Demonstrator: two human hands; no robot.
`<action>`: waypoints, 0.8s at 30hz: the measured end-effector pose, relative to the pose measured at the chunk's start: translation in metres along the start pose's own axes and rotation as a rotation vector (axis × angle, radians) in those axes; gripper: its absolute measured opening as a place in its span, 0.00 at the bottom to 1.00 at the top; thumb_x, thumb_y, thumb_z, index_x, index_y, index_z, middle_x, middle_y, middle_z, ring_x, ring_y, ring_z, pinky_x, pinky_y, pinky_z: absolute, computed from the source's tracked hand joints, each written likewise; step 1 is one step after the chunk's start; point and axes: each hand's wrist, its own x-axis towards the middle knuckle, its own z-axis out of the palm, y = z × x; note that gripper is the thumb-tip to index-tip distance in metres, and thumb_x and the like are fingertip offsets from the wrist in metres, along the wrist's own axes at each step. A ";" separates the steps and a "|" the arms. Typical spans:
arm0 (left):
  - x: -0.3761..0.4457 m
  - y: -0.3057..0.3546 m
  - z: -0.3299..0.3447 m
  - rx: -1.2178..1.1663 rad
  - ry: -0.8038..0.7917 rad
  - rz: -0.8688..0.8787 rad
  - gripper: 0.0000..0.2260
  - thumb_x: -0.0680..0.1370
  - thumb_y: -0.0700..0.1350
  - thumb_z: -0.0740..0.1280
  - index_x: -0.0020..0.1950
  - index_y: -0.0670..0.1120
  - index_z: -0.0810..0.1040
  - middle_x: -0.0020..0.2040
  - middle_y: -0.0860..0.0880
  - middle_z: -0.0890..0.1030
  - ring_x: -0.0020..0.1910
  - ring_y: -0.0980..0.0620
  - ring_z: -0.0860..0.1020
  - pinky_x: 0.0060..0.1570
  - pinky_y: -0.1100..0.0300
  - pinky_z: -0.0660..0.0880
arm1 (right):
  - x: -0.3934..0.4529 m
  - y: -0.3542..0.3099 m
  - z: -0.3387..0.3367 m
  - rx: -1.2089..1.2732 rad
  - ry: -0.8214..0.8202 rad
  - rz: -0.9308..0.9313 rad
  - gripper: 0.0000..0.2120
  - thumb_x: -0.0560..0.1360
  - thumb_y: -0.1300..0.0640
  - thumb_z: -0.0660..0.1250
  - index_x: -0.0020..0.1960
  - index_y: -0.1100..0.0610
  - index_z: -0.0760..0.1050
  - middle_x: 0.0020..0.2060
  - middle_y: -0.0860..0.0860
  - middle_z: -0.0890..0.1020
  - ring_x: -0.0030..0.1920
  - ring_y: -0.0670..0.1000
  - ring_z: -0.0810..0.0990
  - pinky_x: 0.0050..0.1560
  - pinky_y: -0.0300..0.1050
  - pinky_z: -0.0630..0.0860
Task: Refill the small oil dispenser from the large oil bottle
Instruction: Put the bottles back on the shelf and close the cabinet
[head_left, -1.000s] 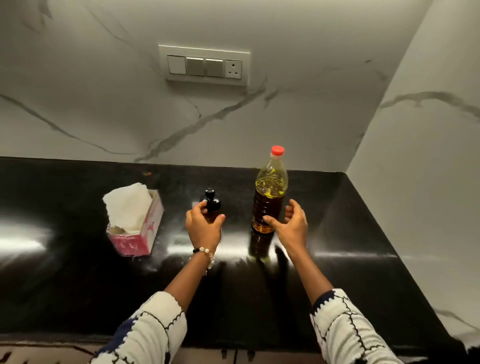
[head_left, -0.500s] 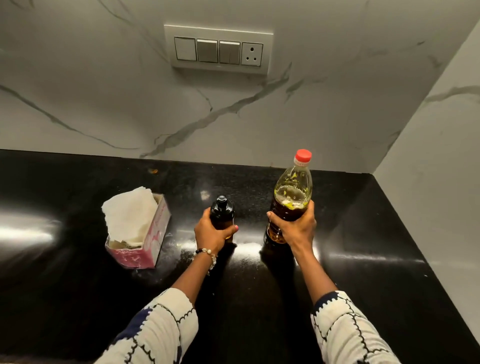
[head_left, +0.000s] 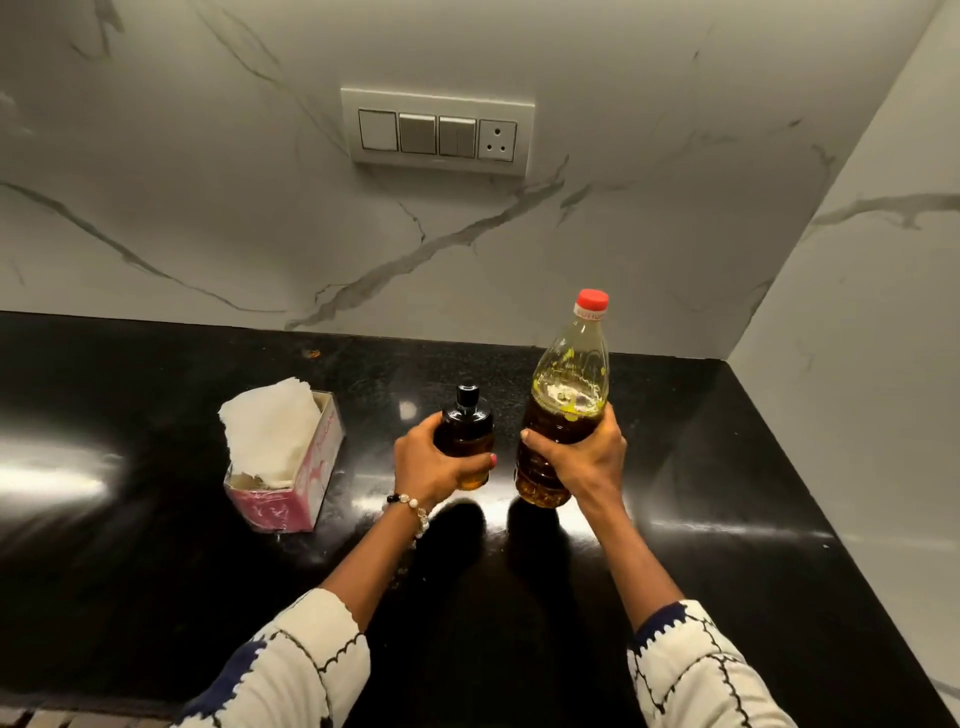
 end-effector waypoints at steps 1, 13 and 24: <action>-0.002 0.011 -0.006 -0.010 -0.019 0.030 0.22 0.59 0.45 0.83 0.49 0.53 0.79 0.43 0.56 0.82 0.44 0.60 0.80 0.41 0.70 0.76 | -0.001 -0.009 -0.004 0.021 -0.004 -0.011 0.39 0.54 0.50 0.84 0.59 0.53 0.70 0.50 0.48 0.80 0.50 0.47 0.79 0.50 0.41 0.78; -0.009 0.176 -0.098 -0.129 -0.093 0.341 0.24 0.63 0.45 0.80 0.56 0.49 0.78 0.50 0.52 0.82 0.51 0.52 0.80 0.54 0.56 0.78 | 0.003 -0.191 -0.068 0.012 -0.014 -0.308 0.37 0.55 0.46 0.81 0.60 0.56 0.74 0.52 0.51 0.82 0.51 0.52 0.81 0.54 0.51 0.79; -0.004 0.349 -0.192 -0.277 -0.060 0.503 0.11 0.66 0.40 0.78 0.45 0.46 0.82 0.42 0.48 0.84 0.39 0.53 0.82 0.37 0.62 0.81 | 0.015 -0.376 -0.129 0.196 -0.021 -0.471 0.28 0.48 0.50 0.81 0.47 0.53 0.81 0.40 0.49 0.86 0.41 0.53 0.85 0.48 0.52 0.81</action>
